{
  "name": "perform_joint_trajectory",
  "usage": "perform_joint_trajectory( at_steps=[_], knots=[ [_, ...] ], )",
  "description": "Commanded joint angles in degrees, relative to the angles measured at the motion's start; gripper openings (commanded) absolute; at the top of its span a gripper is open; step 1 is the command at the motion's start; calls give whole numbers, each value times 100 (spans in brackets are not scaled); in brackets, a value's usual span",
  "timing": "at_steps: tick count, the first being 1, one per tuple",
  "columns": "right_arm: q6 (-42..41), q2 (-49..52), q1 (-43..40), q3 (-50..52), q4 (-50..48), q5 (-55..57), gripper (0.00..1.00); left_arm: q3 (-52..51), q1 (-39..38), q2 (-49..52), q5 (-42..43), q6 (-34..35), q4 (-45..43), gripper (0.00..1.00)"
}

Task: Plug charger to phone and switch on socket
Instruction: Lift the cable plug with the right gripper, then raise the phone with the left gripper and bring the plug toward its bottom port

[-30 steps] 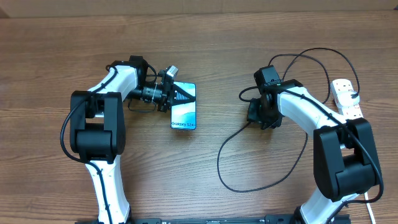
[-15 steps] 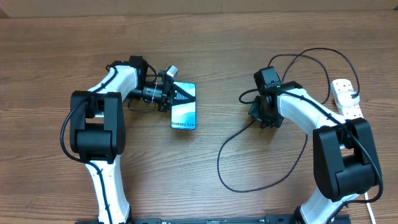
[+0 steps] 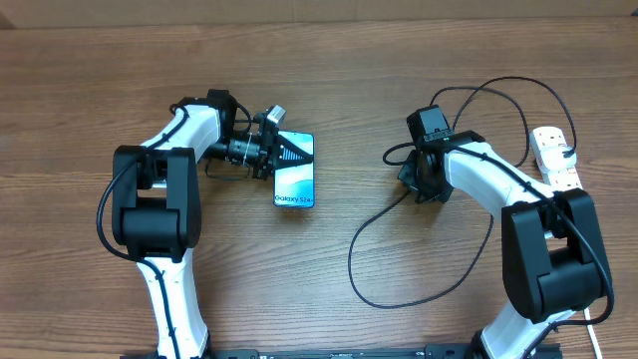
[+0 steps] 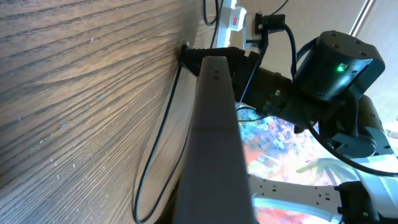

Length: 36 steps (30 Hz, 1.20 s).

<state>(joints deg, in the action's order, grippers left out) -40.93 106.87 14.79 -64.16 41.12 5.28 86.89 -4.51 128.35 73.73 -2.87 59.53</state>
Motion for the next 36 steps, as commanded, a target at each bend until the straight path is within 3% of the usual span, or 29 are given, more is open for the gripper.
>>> perform_joint_trajectory(
  at_steps=[1, 7, 14, 19, 26, 30, 36],
  knots=[
    [-125, -98, 13, 55, -31, 157, 21, -17, -39, -188, 232, 76, 2, 4],
    [-125, -98, 37, 57, -9, 136, 11, -17, -39, -188, 234, 79, 0, 4],
    [-96, -98, 35, 57, 15, -103, 11, -17, -39, -188, 232, 79, 22, 4],
    [13, -101, 17, 50, -42, -59, 4, -17, -39, -188, 234, 79, 26, 4],
    [1095, -326, -195, -627, 481, -1093, 4, -15, -37, -188, 511, 74, -223, 4],
    [2122, -787, -245, -824, 640, -1786, 4, -7, -37, -190, 1687, -74, -334, 4],
    [3018, -1794, -245, -824, 1016, -2424, 4, 195, 20, -352, 1681, -184, -55, 4]
  ],
)
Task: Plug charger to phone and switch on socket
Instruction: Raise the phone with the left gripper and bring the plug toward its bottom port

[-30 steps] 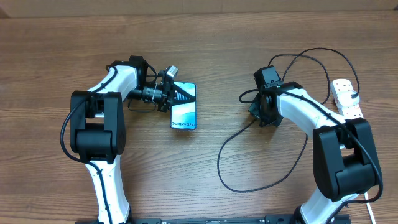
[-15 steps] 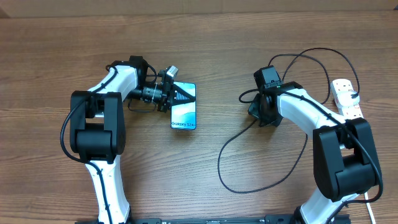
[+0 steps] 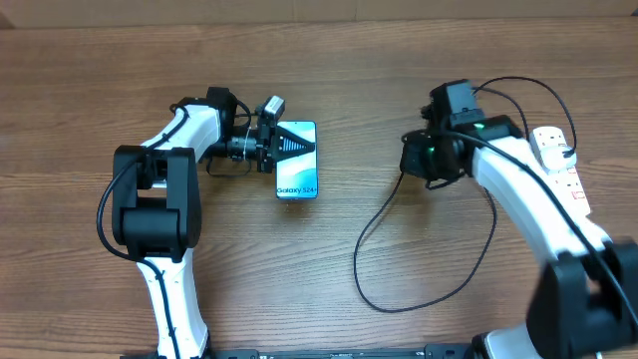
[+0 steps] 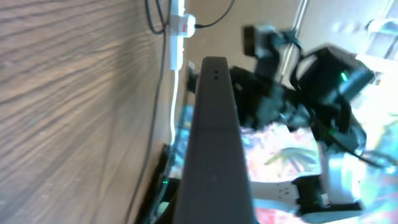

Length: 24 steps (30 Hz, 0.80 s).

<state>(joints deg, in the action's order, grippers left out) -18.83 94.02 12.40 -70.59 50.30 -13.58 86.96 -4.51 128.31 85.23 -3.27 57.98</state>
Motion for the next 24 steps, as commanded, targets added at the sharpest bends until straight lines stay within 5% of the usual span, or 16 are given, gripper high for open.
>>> perform_joint_trajectory(
  at_steps=[1, 6, 13, 24],
  knots=[
    [903, -675, -7, -181, 195, -584, 4, 223, 39, -442, 529, -223, 214, 4],
    [1344, -1377, 20, -181, 824, -1167, 4, 310, 195, -1283, 527, -527, 527, 4],
    [1631, -1657, 514, -181, 1303, -2201, 4, 310, 492, -2317, 214, 334, 518, 4],
    [520, -1655, 1906, -181, 463, -3357, 4, 310, 686, -2535, 199, 1342, -267, 5]
  ],
)
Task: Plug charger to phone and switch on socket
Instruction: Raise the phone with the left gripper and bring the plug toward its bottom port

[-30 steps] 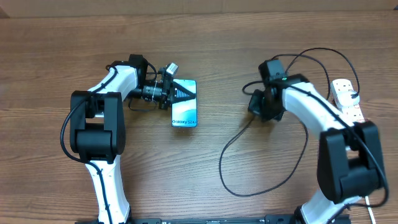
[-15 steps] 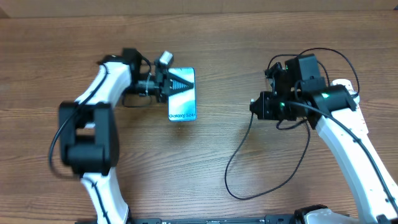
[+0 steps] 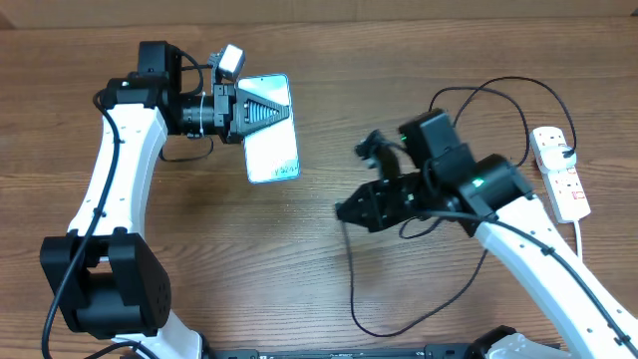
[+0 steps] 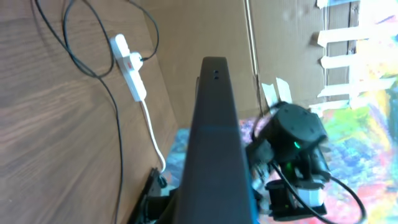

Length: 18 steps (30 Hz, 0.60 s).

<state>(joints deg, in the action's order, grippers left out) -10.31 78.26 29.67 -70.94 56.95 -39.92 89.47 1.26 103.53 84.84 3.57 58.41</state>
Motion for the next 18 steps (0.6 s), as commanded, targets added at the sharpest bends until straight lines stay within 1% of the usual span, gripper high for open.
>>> perform_joint_trajectory(
  at_steps=[1, 3, 6, 9, 12, 16, 18],
  knots=[
    [-396, -79, 240, -146, -337, -837, 4, 59, 144, -57, 337, 901, -533, 5],
    [-632, -79, 361, -146, -605, -907, 4, 59, 216, -57, 424, 1460, -1021, 4],
    [-1008, -79, 468, -146, -977, -903, 4, 61, 234, -59, 409, 1947, -1270, 4],
    [-1370, -79, 525, -146, -1388, -894, 4, 61, 201, -59, 323, 2201, -1276, 5],
    [-1539, -79, 555, -146, -1668, -647, 4, 61, 153, -59, 254, 2371, -1272, 4],
    [-1663, -79, 638, -146, -1637, 59, 4, 61, 13, -59, -9, 2546, -1259, 5],
    [-1672, -79, 708, -146, -1648, 160, 4, 61, -55, -59, -190, 2546, -1259, 4]
  ],
)
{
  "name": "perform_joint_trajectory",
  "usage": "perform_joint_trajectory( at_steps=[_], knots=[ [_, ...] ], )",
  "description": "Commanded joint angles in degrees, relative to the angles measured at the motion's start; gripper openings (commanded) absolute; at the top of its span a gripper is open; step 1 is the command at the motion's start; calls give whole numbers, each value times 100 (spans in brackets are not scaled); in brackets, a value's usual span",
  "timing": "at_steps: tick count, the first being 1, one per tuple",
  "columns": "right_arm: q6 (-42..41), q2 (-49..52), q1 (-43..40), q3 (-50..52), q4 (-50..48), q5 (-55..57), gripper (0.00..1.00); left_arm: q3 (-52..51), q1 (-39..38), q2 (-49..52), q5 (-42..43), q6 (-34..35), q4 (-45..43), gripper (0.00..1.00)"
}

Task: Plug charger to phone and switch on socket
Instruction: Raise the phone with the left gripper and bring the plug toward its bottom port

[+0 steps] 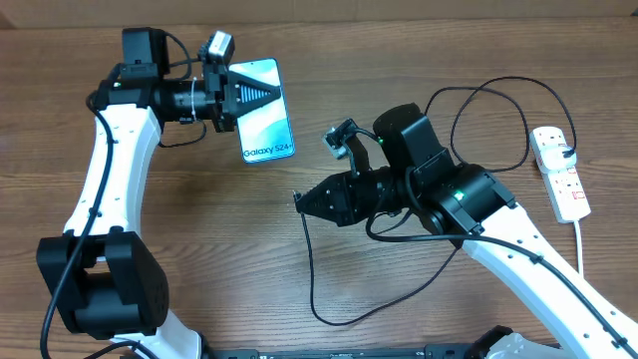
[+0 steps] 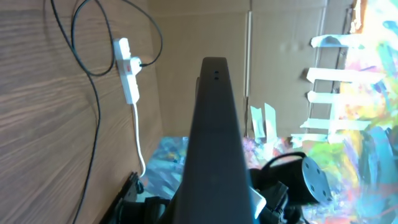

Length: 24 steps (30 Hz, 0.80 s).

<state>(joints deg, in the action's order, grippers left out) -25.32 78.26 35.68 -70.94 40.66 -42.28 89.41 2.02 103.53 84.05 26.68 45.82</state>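
The phone (image 1: 264, 130), screen up and reading "Galaxy S24+", is held above the table with my left gripper (image 1: 267, 98) shut on its top end. In the left wrist view the phone (image 2: 214, 143) shows only as a dark edge running up the middle. My right gripper (image 1: 302, 199) is to the right of and below the phone, apart from it, and shut on the end of the black charger cable (image 1: 311, 284). The cable hangs in a loop. The white socket strip (image 1: 558, 172) lies at the far right; its switch state is too small to tell.
The cable loops across the table's front middle and back behind the right arm to the strip. The strip (image 2: 127, 68) and cable (image 2: 93, 112) also show in the left wrist view. Cardboard walls stand behind the table.
The left gripper has shifted the phone slightly left and toward the back. The right gripper, with the cable end in it, has moved left and now sits closer to the phone.
At first the phone lay flat on the table with my left gripper at its top end and my right gripper low over the cable at the right. Later the phone was off the table and the right gripper held the cable end mid-table. Now the two are nearer.
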Motion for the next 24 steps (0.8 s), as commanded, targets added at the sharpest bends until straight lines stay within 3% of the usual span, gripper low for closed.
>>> perform_joint_trajectory(
  at_steps=[1, 9, 24],
  knots=[
    [-170, -79, 144, -146, -22, 455, 4, 68, -173, -59, -192, 236, 0, 4],
    [-122, -79, 389, -146, 33, 1384, 4, 68, -540, -59, -1128, 229, -2, 4],
    [-125, -79, 433, -146, -17, 1829, 4, 68, -673, -57, -1200, -205, 24, 4]
  ],
)
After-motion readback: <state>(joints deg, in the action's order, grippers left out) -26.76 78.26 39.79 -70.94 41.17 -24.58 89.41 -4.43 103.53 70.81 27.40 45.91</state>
